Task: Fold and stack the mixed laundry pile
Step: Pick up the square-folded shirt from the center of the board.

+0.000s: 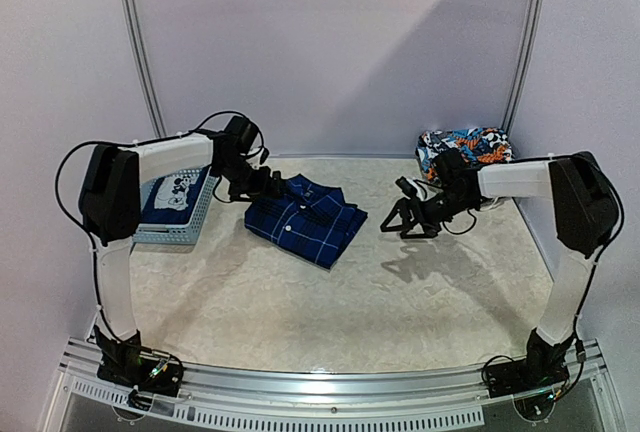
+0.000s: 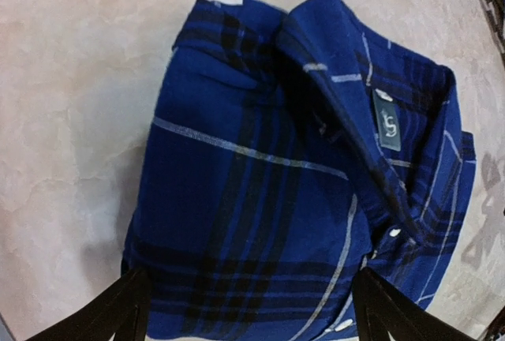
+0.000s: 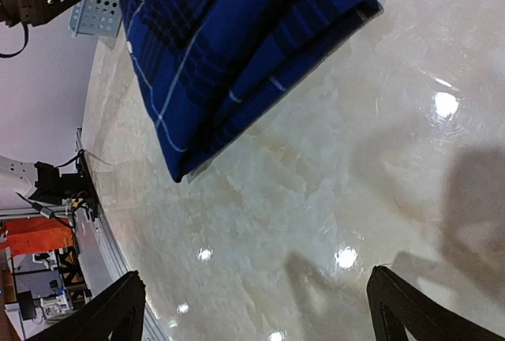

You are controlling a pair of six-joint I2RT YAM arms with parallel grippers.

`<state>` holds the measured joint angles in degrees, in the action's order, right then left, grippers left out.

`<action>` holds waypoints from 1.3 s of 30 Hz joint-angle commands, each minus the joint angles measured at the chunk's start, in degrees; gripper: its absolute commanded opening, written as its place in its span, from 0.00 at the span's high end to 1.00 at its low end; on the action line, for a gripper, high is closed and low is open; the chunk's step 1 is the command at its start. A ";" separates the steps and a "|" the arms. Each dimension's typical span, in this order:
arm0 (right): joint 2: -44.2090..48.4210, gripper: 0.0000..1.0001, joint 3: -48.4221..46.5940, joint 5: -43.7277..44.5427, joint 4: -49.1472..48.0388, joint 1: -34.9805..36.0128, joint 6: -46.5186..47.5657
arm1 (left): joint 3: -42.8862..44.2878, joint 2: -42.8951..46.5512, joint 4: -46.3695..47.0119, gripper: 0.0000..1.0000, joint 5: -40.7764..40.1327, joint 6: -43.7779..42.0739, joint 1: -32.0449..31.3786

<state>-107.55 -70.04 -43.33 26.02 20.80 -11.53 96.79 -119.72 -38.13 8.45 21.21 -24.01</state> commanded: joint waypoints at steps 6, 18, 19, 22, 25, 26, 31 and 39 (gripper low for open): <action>-10.43 0.01 -4.70 -0.52 -0.98 2.81 -5.37 | -2.41 -0.26 0.58 0.12 -2.89 -3.50 -2.62; -16.51 0.01 -8.70 1.13 -7.01 5.37 -11.61 | 0.04 -1.28 0.50 0.09 -11.71 -8.06 -1.33; -16.65 0.01 -8.55 1.36 -9.09 5.46 -13.47 | 0.90 -2.70 0.14 0.10 -10.23 -7.51 -1.11; -18.14 0.01 -9.06 1.07 -12.70 5.48 -17.94 | 1.96 -5.12 -0.52 0.13 -5.92 -5.62 -1.19; -20.12 0.01 -9.76 1.04 -13.02 5.73 -20.25 | -0.21 -4.58 1.28 0.16 -2.85 -3.50 -1.55; -20.61 0.01 -9.84 1.17 -12.75 5.70 -20.72 | -0.96 -4.34 1.65 0.17 -1.71 -2.92 -1.87; -23.59 0.01 -10.98 1.60 -10.77 6.03 -21.62 | -3.71 -3.00 2.43 0.20 -0.01 -0.55 -5.50; -27.64 0.01 -16.04 3.47 -3.13 6.67 -18.82 | -6.65 -0.83 5.78 0.21 0.73 5.28 -11.52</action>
<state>-128.42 -86.39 -46.65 12.53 26.48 -31.55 91.39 -123.26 -34.35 6.87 22.83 -32.03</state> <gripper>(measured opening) 0.987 0.794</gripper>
